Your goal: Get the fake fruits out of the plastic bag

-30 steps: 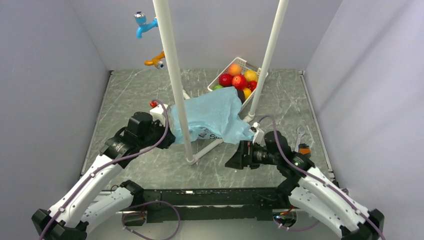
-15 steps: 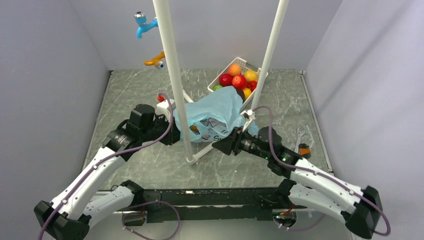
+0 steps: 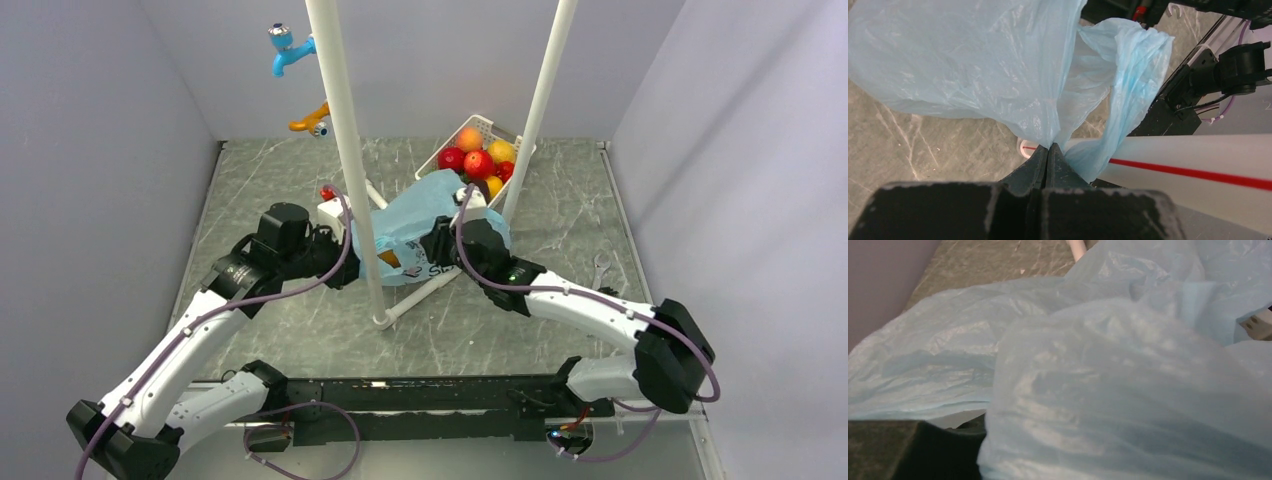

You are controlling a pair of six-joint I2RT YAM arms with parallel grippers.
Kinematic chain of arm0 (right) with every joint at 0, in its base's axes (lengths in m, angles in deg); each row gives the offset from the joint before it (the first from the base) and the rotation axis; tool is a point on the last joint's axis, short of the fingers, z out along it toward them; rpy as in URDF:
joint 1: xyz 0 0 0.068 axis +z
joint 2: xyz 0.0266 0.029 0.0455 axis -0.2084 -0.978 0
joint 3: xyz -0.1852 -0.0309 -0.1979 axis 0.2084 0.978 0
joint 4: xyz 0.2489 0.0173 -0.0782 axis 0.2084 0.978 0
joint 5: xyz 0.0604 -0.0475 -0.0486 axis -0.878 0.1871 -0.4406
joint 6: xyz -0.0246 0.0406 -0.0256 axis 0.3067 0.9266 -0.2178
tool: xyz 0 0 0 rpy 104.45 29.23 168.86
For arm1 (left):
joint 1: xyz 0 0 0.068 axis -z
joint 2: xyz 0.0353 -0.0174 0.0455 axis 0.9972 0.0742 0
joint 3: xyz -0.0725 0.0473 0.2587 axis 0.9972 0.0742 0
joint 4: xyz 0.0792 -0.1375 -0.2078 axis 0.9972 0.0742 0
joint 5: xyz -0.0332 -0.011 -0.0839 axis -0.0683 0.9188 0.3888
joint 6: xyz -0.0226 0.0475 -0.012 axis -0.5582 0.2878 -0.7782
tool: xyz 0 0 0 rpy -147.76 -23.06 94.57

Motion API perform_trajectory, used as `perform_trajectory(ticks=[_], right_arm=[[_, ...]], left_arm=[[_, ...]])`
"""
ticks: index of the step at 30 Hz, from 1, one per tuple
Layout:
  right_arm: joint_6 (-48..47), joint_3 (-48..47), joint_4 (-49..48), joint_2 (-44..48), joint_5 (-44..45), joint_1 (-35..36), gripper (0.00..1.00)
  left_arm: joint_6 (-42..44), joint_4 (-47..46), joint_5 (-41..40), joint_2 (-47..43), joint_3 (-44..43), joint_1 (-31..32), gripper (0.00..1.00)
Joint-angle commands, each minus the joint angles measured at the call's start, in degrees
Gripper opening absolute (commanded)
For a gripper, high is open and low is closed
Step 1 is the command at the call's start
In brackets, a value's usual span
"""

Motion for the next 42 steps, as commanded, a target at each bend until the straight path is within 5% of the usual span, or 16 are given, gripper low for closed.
perform_trajectory(ticks=[1, 5, 12, 20, 24, 27, 33, 38, 42], right_arm=[[-10.9, -3.2, -6.9, -3.2, -13.7, -0.3, 0.35], [-12.6, 5.9, -14.5, -1.2, -30.9, 2.6, 0.35], [-4.9, 21.4, -34.6, -8.6, -27.3, 6.2, 0.21], [-4.2, 17.0, -17.1, 2.2, -15.1, 6.1, 0.20], [-1.5, 14.6, -6.5, 11.9, -7.2, 6.1, 0.37], [0.9, 12.1, -0.9, 14.7, 1.3, 5.3, 0.62], [3.8, 7.2, 2.9, 11.4, 9.6, 3.6, 0.75], [0.5, 4.4, 3.7, 9.9, 13.9, 3.4, 0.77], [-5.2, 5.8, -1.8, 10.5, 2.0, 3.6, 0.76]], left_arm=[[1.4, 0.2, -1.8, 0.6, -4.2, 0.3, 0.00], [-1.1, -1.0, -8.9, 0.1, -4.6, 0.4, 0.00], [-1.6, -8.2, -3.1, -3.5, 0.3, 0.3, 0.00], [-1.3, -2.4, -7.2, -6.8, 1.5, 0.3, 0.02], [-5.7, 3.5, -12.8, -6.8, 0.7, 0.4, 0.31], [-9.9, 5.4, -11.3, -5.8, 1.9, 0.3, 0.48], [-13.0, 3.5, -10.0, -2.8, 4.8, 0.4, 0.60], [-11.3, 10.3, -18.6, 4.6, 2.0, 0.3, 0.48], [-12.0, 13.8, -22.6, 8.3, 1.5, 0.3, 0.14]])
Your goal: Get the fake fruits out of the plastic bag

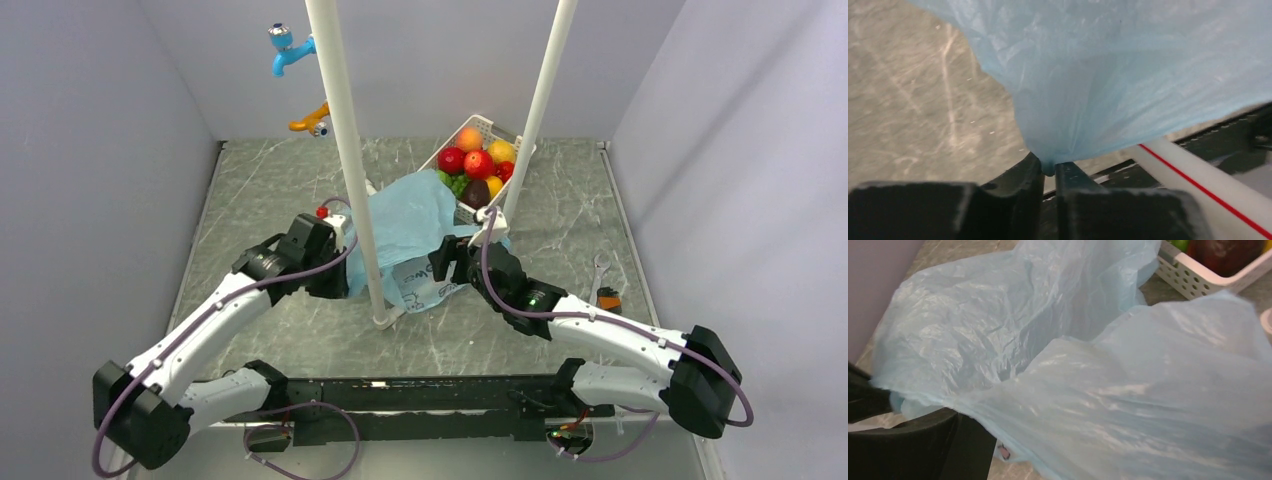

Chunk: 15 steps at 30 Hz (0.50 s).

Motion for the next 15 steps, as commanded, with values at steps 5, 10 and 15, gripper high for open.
perform_trajectory(ticks=[5, 10, 15], right_arm=[[-3.4, 1.0, -4.9, 2.6, -7.4, 0.3, 0.73], [-2.1, -0.8, 1.8, 5.3, 10.9, 0.2, 0.73], [-10.6, -2.7, -1.2, 5.4, 2.4, -0.2, 0.74]], left_arm=[[-2.1, 4.8, -6.8, -1.2, -0.6, 0.1, 0.00], [-3.7, 9.8, -10.5, -1.9, -0.5, 0.2, 0.00], [-1.4, 6.5, -4.4, -4.5, 1.5, 0.1, 0.00]])
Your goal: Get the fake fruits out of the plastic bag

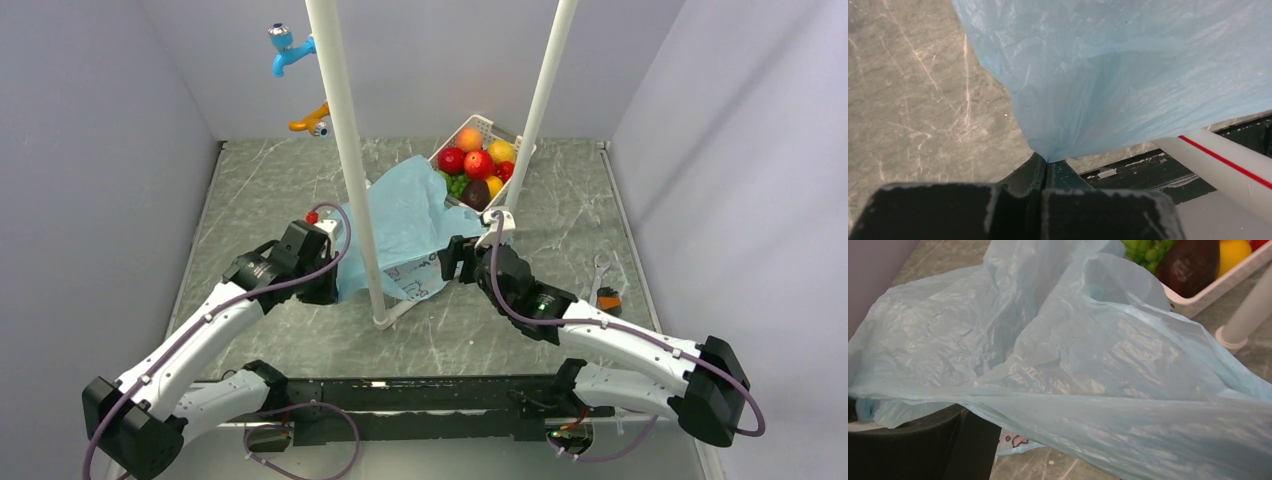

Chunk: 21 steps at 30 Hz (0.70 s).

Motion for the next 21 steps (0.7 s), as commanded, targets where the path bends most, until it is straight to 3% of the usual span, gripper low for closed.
perform_trajectory(ticks=[1, 4, 9, 12, 14, 18, 21], right_arm=[[-7.4, -3.7, -2.4, 0.7, -8.4, -0.6, 0.75], [-7.4, -3.9, 0.1, 0.6, -23.2, -0.6, 0.80], [-3.9, -2.9, 7.2, 6.9, -34.5, -0.7, 1.00], [-4.5, -6.2, 17.7, 7.8, -37.4, -0.6, 1.00], [-3.5, -5.3, 19.7, 8.7, -41.2, -0.6, 1.00], [-1.2, 1.8, 11.5, 12.1, -52.8, -0.5, 0.98], [-1.3, 4.6, 5.1, 10.4, -56.5, -0.2, 0.80]], left_arm=[[1.1, -0.6, 3.4, -3.5, 1.8, -0.2, 0.00], [1.3, -4.3, 8.0, -4.9, 2.5, -0.2, 0.00], [1.2, -7.8, 11.8, -5.4, 2.5, -0.2, 0.00], [1.5, -9.1, 13.4, -5.4, 2.4, -0.2, 0.00], [1.6, -10.5, 15.1, -5.6, 2.5, -0.1, 0.00], [1.7, -11.0, 15.7, -5.2, 2.1, -0.1, 0.00], [2.1, -10.7, 16.4, -4.8, 1.7, -0.1, 0.00]])
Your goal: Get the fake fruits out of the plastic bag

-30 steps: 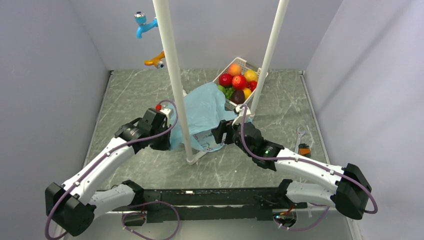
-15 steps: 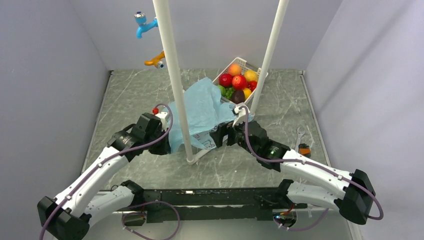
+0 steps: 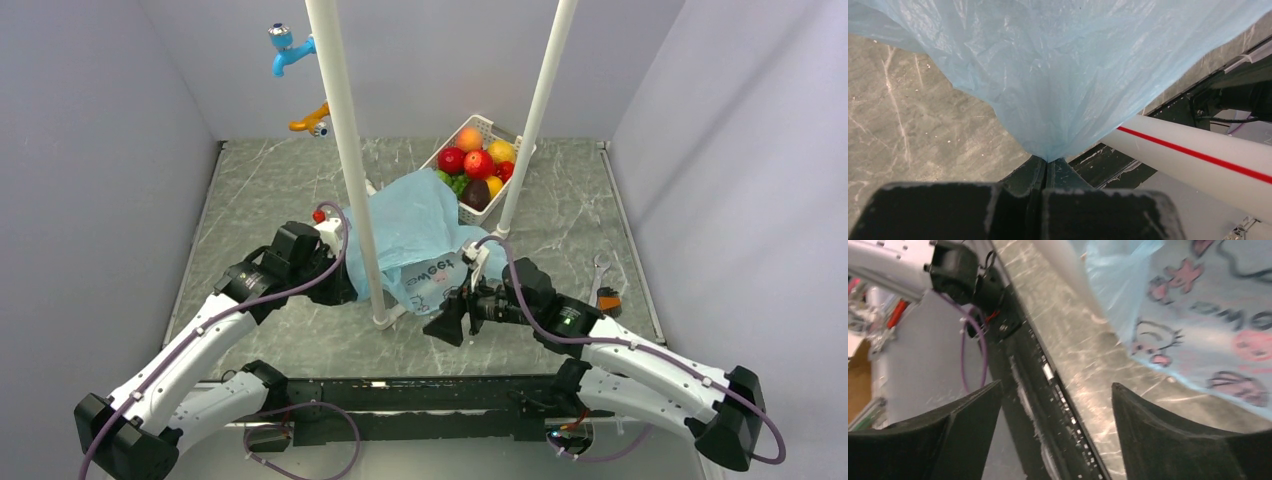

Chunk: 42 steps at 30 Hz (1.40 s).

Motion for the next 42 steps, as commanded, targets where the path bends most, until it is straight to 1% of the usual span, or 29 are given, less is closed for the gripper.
perform_trajectory(ticks=[1, 2, 3, 5, 6, 8, 10, 12, 15, 18, 21, 23, 26, 27, 28, 31, 34, 35, 38, 42], right_arm=[[0.7, 3.5, -10.4, -2.1, -9.8, 0.5, 0.73], [-0.2, 3.7, -12.4, -3.3, -7.4, 0.9, 0.66], [-1.5, 3.7, -14.2, -4.5, -2.5, 1.6, 0.60], [-1.1, 4.8, -17.2, -6.4, 12.7, 2.2, 0.49], [-0.1, 5.8, -20.6, -7.7, 20.5, 2.2, 0.47], [-0.1, 6.6, -26.5, -11.2, 31.2, 2.2, 0.43], [-1.5, 6.8, -33.5, -16.2, 35.4, 2.1, 0.39], [-3.4, 4.7, -38.4, -22.3, 35.3, 1.7, 0.36], [-7.5, 2.1, -48.0, -31.9, 28.9, 1.3, 0.34], [-8.6, -2.6, -52.0, -41.8, 26.8, 0.9, 0.35], [-8.0, -6.8, -54.4, -48.1, 23.1, 0.1, 0.35], [-7.2, -8.9, -55.2, -51.1, 19.9, -1.1, 0.39], [-6.9, -12.6, -53.5, -53.8, 14.2, -2.3, 0.41], [-6.7, -13.1, -53.4, -54.3, 13.7, -2.3, 0.42], [-6.1, -13.4, -53.4, -54.7, 13.3, -2.4, 0.43], [-5.2, -13.9, -52.8, -55.4, 12.6, -2.9, 0.47], [-5.0, -14.1, -51.9, -55.8, 11.6, -3.6, 0.48], [-5.1, -14.1, -51.7, -55.9, 11.1, -3.9, 0.49], [-5.4, -15.5, -50.6, -57.1, 7.4, -4.8, 0.50], [-5.4, -16.3, -50.0, -57.3, 5.2, -4.9, 0.50]], left_arm=[[1.7, -1.9, 2.6, 0.1, -1.4, 0.0, 0.00], [2.0, -1.5, 2.4, 0.2, -1.5, 0.1, 0.00], [2.3, -0.8, 2.0, 0.4, -1.7, 0.1, 0.00], [2.8, 0.6, 1.1, 0.8, -2.1, 0.0, 0.00], [3.2, 1.1, 0.8, 1.0, -2.3, 0.0, 0.00], [3.7, 1.9, 0.7, 1.3, -2.6, 0.1, 0.00], [4.0, 2.4, 1.0, 1.5, -2.7, 0.1, 0.00], [4.3, 2.2, 1.8, 1.6, -2.7, 0.2, 0.00], [4.8, 1.2, 3.6, 1.7, -2.6, 0.4, 0.00], [5.0, 0.5, 4.5, 2.0, -2.7, 0.5, 0.00], [5.2, 0.0, 5.2, 2.6, -3.3, 0.7, 0.00], [5.7, 0.1, 5.5, 3.0, -3.7, 0.9, 0.00], [6.5, 1.0, 4.8, 3.8, -4.9, 1.0, 0.00], [6.4, 1.2, 4.4, 3.9, -5.3, 1.0, 0.01], [6.1, 1.2, 3.9, 3.9, -5.6, 0.9, 0.11], [4.4, 0.1, 1.4, 0.8, -5.8, 0.9, 0.53], [3.8, 2.6, -2.1, -3.2, -7.2, 0.3, 0.75], [3.8, 4.3, -2.9, -4.3, -7.9, 0.0, 0.86], [2.4, 9.1, -6.1, -8.8, -8.5, -0.3, 0.98], [-3.8, 15.3, -11.8, -17.4, -8.4, -0.3, 1.00]])
